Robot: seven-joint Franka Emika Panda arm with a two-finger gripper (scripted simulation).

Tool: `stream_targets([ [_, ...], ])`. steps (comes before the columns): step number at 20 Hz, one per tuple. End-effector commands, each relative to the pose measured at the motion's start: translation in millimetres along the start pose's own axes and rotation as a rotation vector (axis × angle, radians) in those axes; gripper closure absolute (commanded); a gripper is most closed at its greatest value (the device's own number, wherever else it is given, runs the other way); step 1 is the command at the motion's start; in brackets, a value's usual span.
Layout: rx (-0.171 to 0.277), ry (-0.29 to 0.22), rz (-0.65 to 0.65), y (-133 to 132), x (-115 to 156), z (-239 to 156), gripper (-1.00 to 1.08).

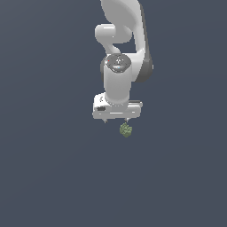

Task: Pick up the object and move it to a goal position.

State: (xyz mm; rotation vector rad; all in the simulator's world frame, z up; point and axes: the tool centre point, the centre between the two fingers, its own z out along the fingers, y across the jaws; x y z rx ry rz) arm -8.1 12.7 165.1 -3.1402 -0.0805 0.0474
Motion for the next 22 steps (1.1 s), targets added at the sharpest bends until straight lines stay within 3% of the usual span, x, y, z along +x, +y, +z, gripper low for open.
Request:
stream_targets([
  [1, 0.0, 0.0, 0.0, 0.0, 0.0, 0.0, -0.92],
  [22, 0.011, -0.019, -0.059, -16.2, -2.7, 15.1, -0.92],
])
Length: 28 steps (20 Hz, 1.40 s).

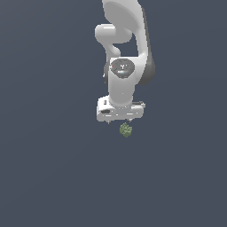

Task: Pick up the object and move it to a goal position.

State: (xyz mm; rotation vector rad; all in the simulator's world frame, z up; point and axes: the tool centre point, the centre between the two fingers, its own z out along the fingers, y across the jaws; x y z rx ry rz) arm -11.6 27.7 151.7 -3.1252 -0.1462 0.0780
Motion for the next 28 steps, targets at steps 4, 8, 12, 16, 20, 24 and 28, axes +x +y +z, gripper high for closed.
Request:
stream_targets([
  [4, -0.004, 0.005, -0.083, -4.7, -0.9, 7.7, -0.92],
  [8, -0.009, 0.01, -0.175, -10.0, -2.1, 15.9, -0.92],
  [12, -0.015, 0.018, -0.294, -17.1, -3.8, 26.3, -0.92],
  [16, -0.021, 0.025, -0.421, -25.0, -6.1, 37.0, -0.92],
  [20, -0.025, 0.032, -0.527, -31.8, -8.2, 45.7, -0.92],
  [24, -0.028, 0.037, -0.606, -37.2, -10.0, 52.1, -0.92],
  [28, -0.03, 0.04, -0.66, -40.8, -11.3, 56.3, -0.92],
])
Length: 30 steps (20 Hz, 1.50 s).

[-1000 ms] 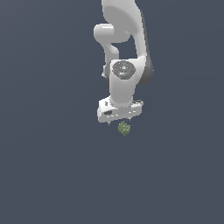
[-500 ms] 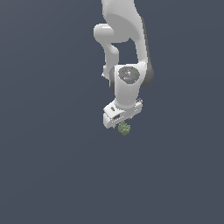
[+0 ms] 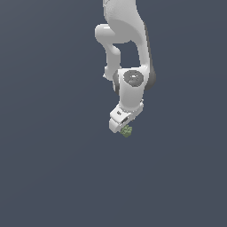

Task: Pick up the object and move it to a goal position.

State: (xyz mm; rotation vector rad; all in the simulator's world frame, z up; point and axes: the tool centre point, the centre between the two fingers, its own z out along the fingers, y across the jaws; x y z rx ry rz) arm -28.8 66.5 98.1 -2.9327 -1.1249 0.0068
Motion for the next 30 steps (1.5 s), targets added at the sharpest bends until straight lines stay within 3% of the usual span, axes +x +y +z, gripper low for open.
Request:
stream_targets([
  [1, -0.001, 0.002, -0.03, -2.0, 0.6, 2.1, -0.92],
  [10, -0.002, 0.003, -0.046, -3.2, 0.7, 6.5, -0.92],
  [25, -0.002, 0.004, -0.05, -3.4, 0.8, 53.9, -0.92],
  [26, -0.002, 0.004, -0.05, -3.4, 0.8, 53.9, 1.08],
  [30, -0.002, 0.004, -0.05, -3.4, 0.8, 53.9, 1.08],
])
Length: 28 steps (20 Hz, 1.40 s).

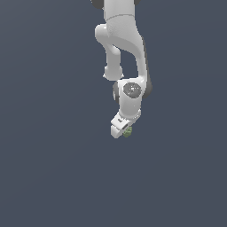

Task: Pick up the object and move it to a goal position.

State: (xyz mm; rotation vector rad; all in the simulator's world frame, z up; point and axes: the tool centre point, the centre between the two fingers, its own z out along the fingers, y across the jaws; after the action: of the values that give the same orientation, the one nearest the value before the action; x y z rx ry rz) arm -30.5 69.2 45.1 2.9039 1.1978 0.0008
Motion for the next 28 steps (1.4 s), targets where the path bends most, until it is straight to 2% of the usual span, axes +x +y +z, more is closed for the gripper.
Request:
stream_targets([
  [1, 0.001, 0.0, -0.001, -0.5, 0.1, 0.8, 1.08],
  [9, 0.0, 0.0, -0.001, 2.5, -1.3, -1.2, 1.08],
  [14, 0.0, 0.0, -0.001, 19.2, -11.5, -8.7, 1.08],
  [20, 0.0, 0.001, -0.001, 59.7, -36.2, -26.7, 1.08],
  [28, 0.001, 0.001, -0.001, 137.4, -82.3, -61.2, 1.08],
])
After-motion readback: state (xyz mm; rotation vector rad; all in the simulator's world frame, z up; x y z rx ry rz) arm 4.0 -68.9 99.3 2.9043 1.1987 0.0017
